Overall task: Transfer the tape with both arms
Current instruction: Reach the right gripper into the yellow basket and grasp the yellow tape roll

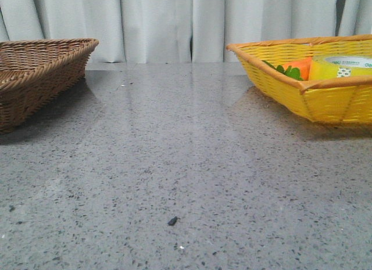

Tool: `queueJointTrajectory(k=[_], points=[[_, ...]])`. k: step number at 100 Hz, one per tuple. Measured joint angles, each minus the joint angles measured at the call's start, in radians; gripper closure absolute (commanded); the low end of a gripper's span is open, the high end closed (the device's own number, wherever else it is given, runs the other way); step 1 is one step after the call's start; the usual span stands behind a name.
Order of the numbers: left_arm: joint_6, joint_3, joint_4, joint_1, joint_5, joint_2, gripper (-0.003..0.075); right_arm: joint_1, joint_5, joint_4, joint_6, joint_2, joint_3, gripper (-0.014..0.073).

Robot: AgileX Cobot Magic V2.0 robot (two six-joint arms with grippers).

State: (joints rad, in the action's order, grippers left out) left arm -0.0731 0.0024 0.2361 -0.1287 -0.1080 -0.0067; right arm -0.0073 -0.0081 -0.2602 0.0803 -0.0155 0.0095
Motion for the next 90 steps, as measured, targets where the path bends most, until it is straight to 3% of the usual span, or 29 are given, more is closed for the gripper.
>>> queueJointTrajectory(k=[11,42,66,74,79,90], points=[[-0.002,0.0,0.106,0.0,0.078,0.0,0.0741,0.0,0.029,-0.124,0.0,0.0,0.0,0.0668],[-0.005,-0.002,0.289,0.0,0.126,0.0,0.0741,0.0,-0.009,-0.328,-0.003,0.0,0.0,0.0668],[-0.005,-0.087,0.168,0.0,0.06,0.008,0.0736,0.0,0.035,-0.33,-0.003,0.0,-0.066,0.0668],[-0.005,-0.163,0.118,0.0,-0.022,0.065,0.0674,0.0,0.094,-0.238,-0.003,0.015,-0.136,0.0664],[-0.005,-0.213,0.095,0.0,-0.074,0.113,0.0591,0.0,0.142,-0.174,-0.003,0.049,-0.19,0.0643],[0.019,-0.325,0.074,0.0,-0.165,0.248,0.0428,0.0,0.267,-0.058,-0.003,0.176,-0.328,0.0514]])
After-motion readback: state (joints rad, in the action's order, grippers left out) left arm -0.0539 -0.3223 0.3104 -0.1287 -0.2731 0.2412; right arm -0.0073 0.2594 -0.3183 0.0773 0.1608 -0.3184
